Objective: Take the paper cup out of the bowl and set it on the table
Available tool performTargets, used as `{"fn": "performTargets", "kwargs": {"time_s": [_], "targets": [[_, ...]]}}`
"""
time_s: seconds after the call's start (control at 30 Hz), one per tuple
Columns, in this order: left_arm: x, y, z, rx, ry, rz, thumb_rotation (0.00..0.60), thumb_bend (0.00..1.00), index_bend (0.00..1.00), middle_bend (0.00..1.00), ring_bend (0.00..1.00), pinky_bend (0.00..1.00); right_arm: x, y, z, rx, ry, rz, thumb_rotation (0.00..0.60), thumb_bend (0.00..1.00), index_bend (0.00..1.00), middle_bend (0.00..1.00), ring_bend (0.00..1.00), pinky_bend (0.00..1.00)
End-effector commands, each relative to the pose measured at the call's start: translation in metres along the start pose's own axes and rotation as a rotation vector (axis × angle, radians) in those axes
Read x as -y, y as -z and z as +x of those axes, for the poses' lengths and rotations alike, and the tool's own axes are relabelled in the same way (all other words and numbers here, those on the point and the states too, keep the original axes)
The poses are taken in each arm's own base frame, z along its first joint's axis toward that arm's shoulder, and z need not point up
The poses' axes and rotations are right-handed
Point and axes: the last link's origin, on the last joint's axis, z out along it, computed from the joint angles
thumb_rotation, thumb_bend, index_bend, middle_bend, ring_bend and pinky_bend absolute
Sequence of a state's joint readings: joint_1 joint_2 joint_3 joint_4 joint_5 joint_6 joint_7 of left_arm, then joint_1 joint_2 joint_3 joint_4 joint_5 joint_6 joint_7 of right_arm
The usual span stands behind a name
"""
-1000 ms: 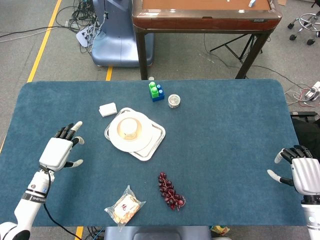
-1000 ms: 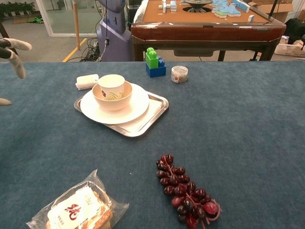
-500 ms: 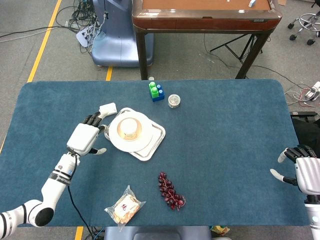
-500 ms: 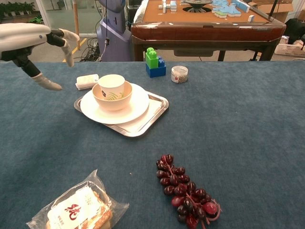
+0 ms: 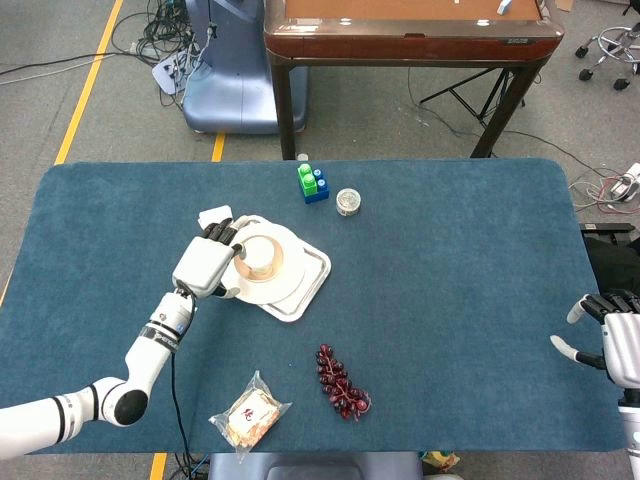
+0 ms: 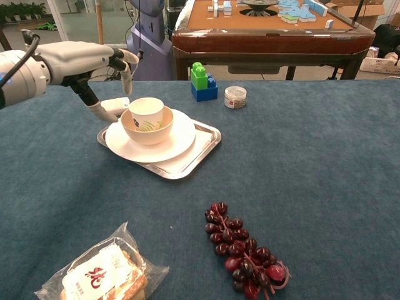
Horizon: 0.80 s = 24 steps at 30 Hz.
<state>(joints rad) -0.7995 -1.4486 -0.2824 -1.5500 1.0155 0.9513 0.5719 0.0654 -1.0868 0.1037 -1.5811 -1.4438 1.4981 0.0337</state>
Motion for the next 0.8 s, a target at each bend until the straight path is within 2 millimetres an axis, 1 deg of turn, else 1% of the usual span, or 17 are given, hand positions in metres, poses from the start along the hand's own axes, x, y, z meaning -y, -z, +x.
{"fn": "performTargets", "kwargs": {"time_s": [0.03,0.3,0.57,0.73,0.8], "targets": [[-0.005,-0.009,-0.004,0.013,-0.010,0.007,0.600,0.10,0.42,0.04,0.00,0.11,0.000,0.000,0.001,0.001,-0.002,-0.001,0.600,0.17,0.57,0.49,0.35,0.22],[0.001,-0.026,-0.012,0.025,-0.003,0.061,0.600,0.11,0.44,0.04,0.00,0.13,-0.002,0.000,0.002,0.005,-0.014,-0.005,0.600,0.17,0.57,0.49,0.35,0.22],[0.003,-0.030,-0.018,0.056,-0.003,0.068,0.600,0.19,0.45,0.04,0.00,0.13,-0.002,-0.001,0.001,0.014,-0.017,-0.003,0.600,0.17,0.57,0.49,0.35,0.22],[-0.001,-0.031,-0.018,0.062,-0.009,0.062,0.600,0.21,0.45,0.04,0.00,0.13,-0.002,-0.001,0.000,0.018,-0.017,-0.002,0.600,0.17,0.57,0.49,0.35,0.22],[-0.005,-0.032,-0.017,0.057,0.007,0.058,0.600,0.22,0.45,0.04,0.00,0.13,-0.002,-0.001,-0.001,0.022,-0.018,-0.001,0.600,0.17,0.57,0.49,0.35,0.22]]}}
